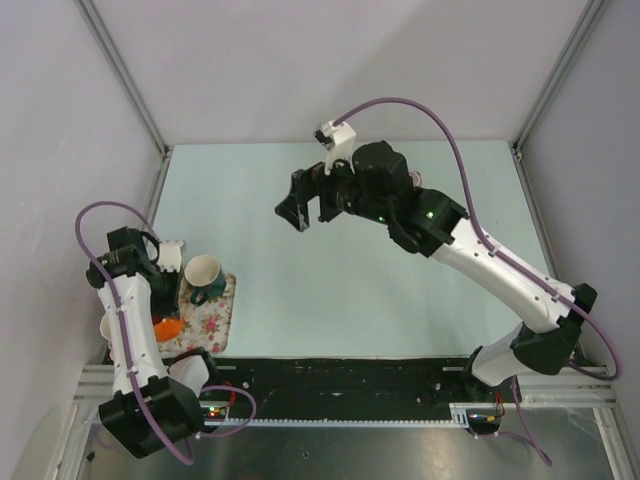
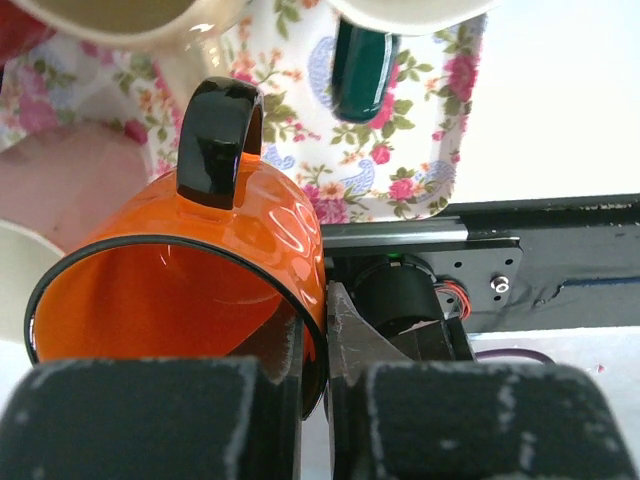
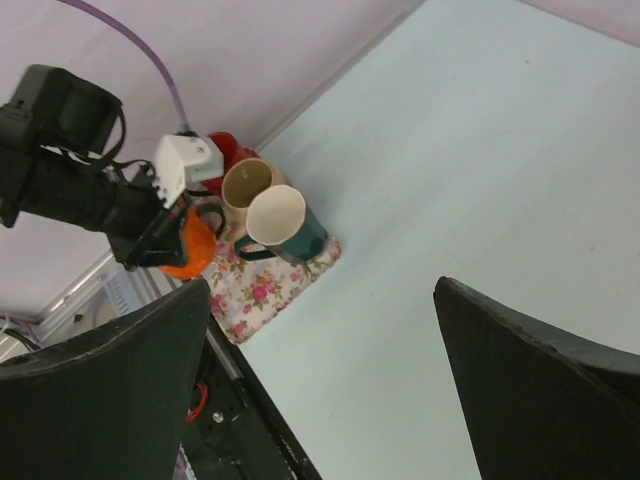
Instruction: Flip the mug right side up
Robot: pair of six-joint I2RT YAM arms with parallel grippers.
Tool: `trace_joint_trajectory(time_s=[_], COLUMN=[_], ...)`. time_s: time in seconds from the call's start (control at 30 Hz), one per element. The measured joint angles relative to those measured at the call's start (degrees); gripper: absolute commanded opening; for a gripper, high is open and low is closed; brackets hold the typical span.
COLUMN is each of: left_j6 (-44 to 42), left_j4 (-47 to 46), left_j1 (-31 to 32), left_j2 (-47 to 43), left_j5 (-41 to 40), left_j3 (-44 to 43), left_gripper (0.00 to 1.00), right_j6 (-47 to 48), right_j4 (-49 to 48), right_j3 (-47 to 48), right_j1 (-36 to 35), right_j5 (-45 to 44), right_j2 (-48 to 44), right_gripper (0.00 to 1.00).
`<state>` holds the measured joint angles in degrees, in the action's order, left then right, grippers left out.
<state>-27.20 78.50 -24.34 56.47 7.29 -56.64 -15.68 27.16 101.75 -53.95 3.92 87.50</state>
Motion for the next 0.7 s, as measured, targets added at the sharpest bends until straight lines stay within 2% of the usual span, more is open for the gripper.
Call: trace_joint_trajectory(time_s=[0.2,0.33,0.7], left_j6=[4.8,4.0,-17.2], left_j4=[-0.4,-0.3,0.6], left_j1=[-1.0,-1.2,-1.3], left_j2=[-2.4,-3.7,-11.7], left_j5=[-5.7,-7.2,-5.4], left_j3=[1.1,3.4,1.6], left_gripper=[0.0,0.0,0.0], right_j6=[0.1,0.1,0.5], right_j4=[-1.7,-3.9,-5.1], right_j3=[-6.9,-10.2,-14.4], right_j1=[0.0,0.0,0.0], right_j5=[-3.8,-5.5,-9.3], right_j2=[-5.8,-8.9,-12.5], right_gripper=[0.99,0.99,1.0])
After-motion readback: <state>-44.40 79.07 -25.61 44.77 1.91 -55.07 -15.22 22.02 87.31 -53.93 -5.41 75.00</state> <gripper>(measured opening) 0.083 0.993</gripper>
